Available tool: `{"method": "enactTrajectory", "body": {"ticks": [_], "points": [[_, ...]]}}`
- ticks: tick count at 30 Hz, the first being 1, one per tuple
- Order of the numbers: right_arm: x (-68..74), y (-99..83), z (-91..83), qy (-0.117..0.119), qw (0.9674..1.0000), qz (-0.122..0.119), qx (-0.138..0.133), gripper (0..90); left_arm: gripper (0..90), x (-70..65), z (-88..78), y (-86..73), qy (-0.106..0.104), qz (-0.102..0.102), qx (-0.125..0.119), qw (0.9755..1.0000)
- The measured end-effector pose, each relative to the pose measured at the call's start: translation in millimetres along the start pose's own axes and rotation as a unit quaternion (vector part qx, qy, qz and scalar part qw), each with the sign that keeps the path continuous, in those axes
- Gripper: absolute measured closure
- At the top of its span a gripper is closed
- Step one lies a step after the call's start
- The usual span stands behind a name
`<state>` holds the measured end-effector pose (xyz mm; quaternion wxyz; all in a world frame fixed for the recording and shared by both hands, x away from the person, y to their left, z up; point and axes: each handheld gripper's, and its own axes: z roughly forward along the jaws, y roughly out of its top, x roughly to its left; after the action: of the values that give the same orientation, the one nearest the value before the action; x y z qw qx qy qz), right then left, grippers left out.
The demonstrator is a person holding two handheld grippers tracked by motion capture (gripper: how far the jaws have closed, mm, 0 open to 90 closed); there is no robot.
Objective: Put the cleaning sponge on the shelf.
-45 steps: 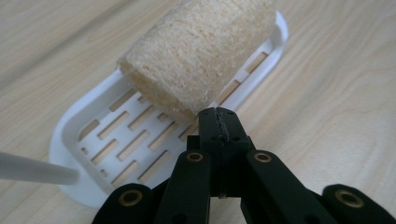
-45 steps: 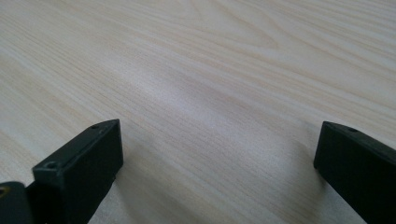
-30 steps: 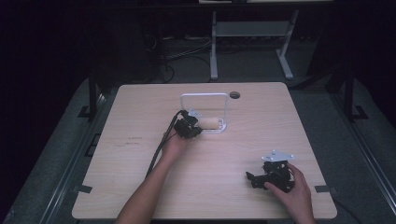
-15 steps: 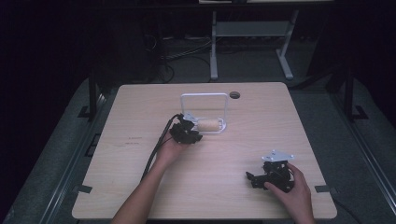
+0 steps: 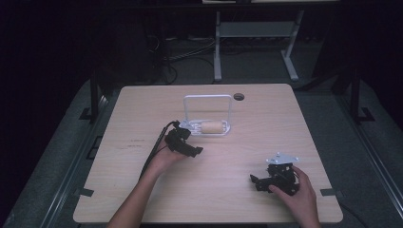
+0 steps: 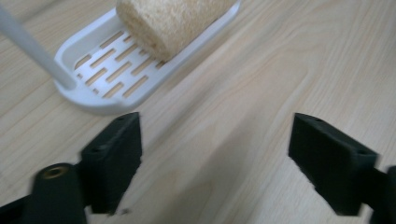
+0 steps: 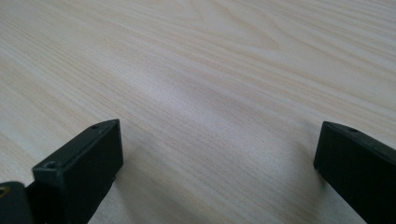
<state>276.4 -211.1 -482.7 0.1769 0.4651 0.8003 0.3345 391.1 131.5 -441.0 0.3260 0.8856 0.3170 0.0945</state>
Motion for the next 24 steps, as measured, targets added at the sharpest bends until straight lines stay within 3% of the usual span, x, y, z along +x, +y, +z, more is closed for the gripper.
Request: {"method": "enactTrajectory", "body": {"ticks": [7,24], "points": [[0.0,0.0,0.1,0.0,1.0,0.0,0.0,0.9,13.7,-0.1,-11.5,-13.6,0.009,0.008,-0.008,0.9999],[0.0,0.1,0.1,0.0,1.0,0.0,0.0,0.9,13.7,4.9,-49.1,-51.7,0.038,-0.009,-0.038,0.9985]]}}
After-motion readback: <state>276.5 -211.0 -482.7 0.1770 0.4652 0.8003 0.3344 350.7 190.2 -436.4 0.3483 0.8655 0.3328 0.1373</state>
